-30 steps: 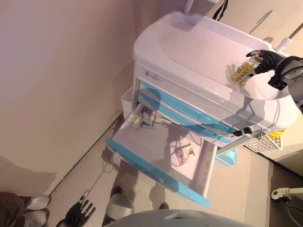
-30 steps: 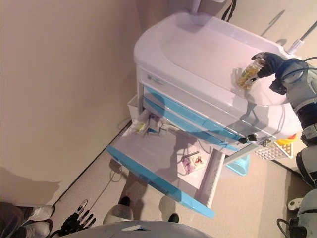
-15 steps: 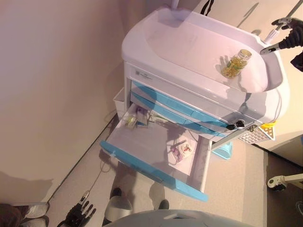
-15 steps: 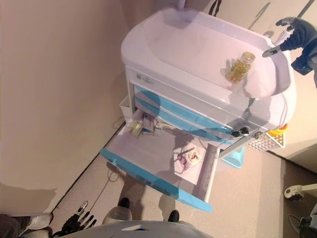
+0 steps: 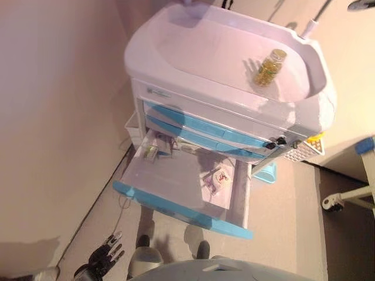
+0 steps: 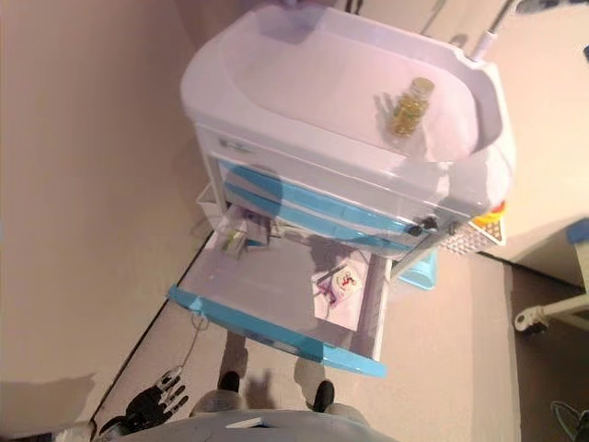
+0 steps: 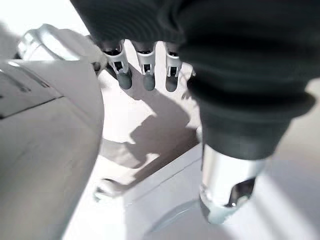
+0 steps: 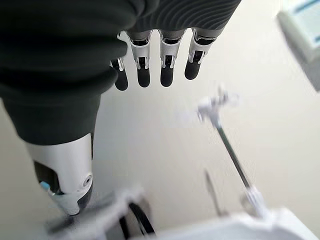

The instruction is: Open the drawer and pick up the medicine

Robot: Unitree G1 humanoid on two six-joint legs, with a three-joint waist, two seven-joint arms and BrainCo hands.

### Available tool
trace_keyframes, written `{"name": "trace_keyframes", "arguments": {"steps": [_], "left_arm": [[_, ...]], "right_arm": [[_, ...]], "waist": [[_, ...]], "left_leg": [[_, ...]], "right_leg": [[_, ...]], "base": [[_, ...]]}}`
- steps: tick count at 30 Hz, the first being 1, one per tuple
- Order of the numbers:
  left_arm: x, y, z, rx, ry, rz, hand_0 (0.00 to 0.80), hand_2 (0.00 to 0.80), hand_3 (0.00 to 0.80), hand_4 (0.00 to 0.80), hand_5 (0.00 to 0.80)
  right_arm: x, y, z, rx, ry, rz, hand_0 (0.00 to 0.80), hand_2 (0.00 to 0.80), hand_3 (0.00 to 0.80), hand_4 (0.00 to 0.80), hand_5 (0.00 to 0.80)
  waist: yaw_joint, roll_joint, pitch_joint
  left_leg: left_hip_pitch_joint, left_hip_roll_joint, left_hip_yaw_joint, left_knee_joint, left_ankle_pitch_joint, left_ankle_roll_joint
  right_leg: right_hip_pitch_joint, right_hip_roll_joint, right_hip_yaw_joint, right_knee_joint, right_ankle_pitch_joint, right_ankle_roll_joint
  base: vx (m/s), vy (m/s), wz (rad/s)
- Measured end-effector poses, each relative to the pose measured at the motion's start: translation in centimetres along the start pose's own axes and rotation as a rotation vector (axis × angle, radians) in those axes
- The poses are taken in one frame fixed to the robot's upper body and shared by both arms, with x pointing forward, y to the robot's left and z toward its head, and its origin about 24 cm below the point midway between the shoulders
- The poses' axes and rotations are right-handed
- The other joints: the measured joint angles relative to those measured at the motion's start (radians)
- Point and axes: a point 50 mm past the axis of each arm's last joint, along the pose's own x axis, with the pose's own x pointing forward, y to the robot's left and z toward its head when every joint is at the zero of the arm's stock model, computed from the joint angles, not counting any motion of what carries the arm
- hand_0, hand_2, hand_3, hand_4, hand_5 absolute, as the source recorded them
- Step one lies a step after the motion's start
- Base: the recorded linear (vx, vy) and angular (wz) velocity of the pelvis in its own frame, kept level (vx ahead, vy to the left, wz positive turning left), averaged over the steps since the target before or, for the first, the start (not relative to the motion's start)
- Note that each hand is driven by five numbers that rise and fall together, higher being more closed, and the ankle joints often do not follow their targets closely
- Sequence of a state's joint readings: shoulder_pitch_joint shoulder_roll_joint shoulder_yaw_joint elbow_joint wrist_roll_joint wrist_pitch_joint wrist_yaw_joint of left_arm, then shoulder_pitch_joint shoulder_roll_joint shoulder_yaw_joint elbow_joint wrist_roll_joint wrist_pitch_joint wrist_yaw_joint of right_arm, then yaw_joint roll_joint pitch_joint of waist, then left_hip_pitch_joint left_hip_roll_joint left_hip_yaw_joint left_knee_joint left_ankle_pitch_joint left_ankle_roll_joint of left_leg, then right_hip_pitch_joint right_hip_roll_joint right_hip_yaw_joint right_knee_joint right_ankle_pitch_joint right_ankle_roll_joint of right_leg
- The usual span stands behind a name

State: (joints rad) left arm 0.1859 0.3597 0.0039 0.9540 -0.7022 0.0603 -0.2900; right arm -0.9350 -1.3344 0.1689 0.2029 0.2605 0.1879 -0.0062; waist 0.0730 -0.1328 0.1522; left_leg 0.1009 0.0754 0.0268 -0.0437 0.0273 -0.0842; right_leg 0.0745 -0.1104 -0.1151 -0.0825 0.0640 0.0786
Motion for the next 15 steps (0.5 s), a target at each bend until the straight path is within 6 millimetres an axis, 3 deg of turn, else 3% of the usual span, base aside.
{"name": "trace_keyframes", "arguments": {"steps": [5,11,15], "left_arm": [[0.1,-0.9,-0.4,0.232,0.038,-0.011,0.000,0.000,0.000,0.000,0.000],[0.7,-3.2,0.0,0.564,0.031,-0.052,0.000,0.000,0.000,0.000,0.000],[1.1,-4.2,0.9,0.734,0.005,-0.047,0.000,0.000,0.000,0.000,0.000]], "right_arm": [[-4.7,1.5,-2.7,0.115,0.039,0.060,0.000,0.000,0.000,0.000,0.000],[-12.4,8.6,-7.1,0.375,0.191,0.328,0.000,0.000,0.000,0.000,0.000],[-14.1,10.3,-7.3,0.414,0.199,0.409,0.000,0.000,0.000,0.000,0.000]], "waist": [[-0.071,0.051,-0.024],[-0.176,0.113,-0.031],[-0.216,0.138,-0.012]], "left_leg": [[0.010,-0.003,0.026,-0.009,-0.004,0.005],[0.045,0.003,0.091,-0.035,-0.006,0.007],[0.050,0.005,0.120,-0.037,-0.006,0.007]], "right_leg": [[-0.012,-0.002,0.034,0.002,0.003,0.004],[-0.019,0.006,0.091,-0.004,0.004,0.015],[-0.035,0.005,0.114,-0.005,0.017,0.020]], "base": [[-0.008,0.050,-0.22],[-0.007,0.021,-0.29],[-0.014,0.021,-0.22]]}}
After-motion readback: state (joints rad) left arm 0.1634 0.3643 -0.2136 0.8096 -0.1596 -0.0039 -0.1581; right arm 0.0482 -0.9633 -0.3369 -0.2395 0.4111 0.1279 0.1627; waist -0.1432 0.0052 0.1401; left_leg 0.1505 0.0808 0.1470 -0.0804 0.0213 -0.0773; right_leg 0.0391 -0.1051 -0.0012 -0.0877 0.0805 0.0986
